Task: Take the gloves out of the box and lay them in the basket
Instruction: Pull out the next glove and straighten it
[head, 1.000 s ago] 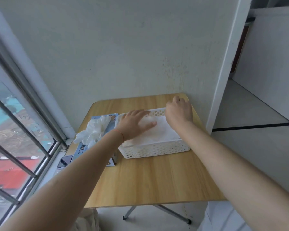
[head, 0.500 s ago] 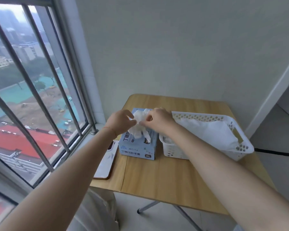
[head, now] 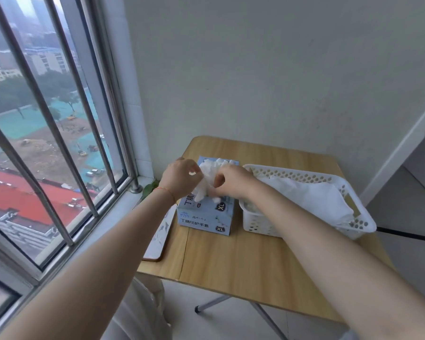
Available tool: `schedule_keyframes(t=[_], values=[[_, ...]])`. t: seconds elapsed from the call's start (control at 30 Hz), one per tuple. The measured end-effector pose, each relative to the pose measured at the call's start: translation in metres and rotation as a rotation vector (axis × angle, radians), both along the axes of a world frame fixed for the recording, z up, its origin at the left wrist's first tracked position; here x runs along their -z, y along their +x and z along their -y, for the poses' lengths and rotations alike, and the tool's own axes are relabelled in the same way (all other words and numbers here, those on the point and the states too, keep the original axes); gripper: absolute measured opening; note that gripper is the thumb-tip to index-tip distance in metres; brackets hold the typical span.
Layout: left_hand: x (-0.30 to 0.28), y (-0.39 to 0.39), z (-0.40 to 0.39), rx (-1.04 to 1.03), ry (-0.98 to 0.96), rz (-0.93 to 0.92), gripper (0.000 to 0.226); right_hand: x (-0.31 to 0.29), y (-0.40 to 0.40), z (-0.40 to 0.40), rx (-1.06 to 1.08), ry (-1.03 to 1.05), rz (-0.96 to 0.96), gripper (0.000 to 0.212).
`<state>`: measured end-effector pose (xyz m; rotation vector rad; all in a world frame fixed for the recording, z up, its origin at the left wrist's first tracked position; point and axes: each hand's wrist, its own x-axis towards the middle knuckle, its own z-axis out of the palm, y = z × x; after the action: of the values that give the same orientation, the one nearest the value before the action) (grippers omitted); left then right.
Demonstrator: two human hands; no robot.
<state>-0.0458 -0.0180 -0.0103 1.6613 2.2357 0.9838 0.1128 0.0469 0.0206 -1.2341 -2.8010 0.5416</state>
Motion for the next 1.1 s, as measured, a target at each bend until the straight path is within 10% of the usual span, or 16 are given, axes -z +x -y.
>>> schedule_keyframes(t=[0.23, 0.57, 0.87, 1.1], values=[[-0.005, 0.004, 0.009, 0.15, -0.218, 0.06, 0.085, -0.016, 0.004, -0.004, 0.11, -0.023, -0.342, 0.02], [-0.002, 0.005, 0.01, 0.074, -0.149, 0.002, 0.11, -0.049, 0.003, -0.005, 0.215, -0.145, -0.739, 0.017], [-0.03, 0.024, 0.009, 0.051, 0.242, 0.174, 0.022, -0.054, 0.013, -0.003, 0.276, -0.181, -0.806, 0.015], [-0.055, 0.042, 0.004, 0.044, 0.25, 0.465, 0.03, -0.049, 0.037, -0.002, 0.228, -0.334, -0.656, 0.023]])
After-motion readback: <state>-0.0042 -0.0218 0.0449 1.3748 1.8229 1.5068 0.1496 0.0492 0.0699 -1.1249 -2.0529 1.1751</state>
